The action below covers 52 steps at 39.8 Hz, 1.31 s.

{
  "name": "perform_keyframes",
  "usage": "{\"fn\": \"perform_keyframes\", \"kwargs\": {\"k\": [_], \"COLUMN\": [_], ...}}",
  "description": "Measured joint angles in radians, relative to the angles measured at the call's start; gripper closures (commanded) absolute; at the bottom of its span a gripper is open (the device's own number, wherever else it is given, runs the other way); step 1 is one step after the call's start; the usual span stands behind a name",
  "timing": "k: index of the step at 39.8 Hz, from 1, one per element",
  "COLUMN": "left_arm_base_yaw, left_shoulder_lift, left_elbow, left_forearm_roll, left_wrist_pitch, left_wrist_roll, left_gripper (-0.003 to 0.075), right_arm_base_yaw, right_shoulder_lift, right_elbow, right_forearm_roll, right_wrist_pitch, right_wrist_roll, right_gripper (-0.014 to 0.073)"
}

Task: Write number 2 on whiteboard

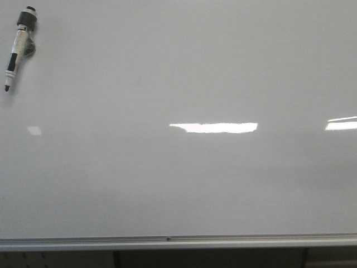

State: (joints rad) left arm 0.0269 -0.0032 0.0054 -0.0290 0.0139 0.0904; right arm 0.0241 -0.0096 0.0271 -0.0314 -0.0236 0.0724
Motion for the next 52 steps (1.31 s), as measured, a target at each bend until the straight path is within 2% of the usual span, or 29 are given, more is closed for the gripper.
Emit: {"fn": "perform_keyframes", "kwargs": {"k": [37, 46, 52], "left_arm_base_yaw": [0.000, 0.000, 0.000], "left_shoulder_lift": [0.000, 0.000, 0.000], "left_elbow": [0.000, -0.002, -0.059], "left_forearm_roll": [0.000, 0.000, 0.000], "left_wrist_pitch": [-0.024, -0.093, -0.059], "left_wrist_roll": [0.000, -0.006, -0.010], "left_gripper": [0.0739, 0.0740, 0.0739], "right_arm_base_yaw": [0.000, 0.000, 0.000], "right_shoulder_lift": [0.000, 0.000, 0.000], "right_elbow": [0.000, -0.009, -0.088], "right_forearm_roll": [0.000, 0.000, 0.000], "right_wrist_pitch": [0.002, 0.108, 0.205], "right_wrist_roll": [0.000, 0.000, 0.000], "right_gripper": [0.0660, 0.0660, 0.0660]}}
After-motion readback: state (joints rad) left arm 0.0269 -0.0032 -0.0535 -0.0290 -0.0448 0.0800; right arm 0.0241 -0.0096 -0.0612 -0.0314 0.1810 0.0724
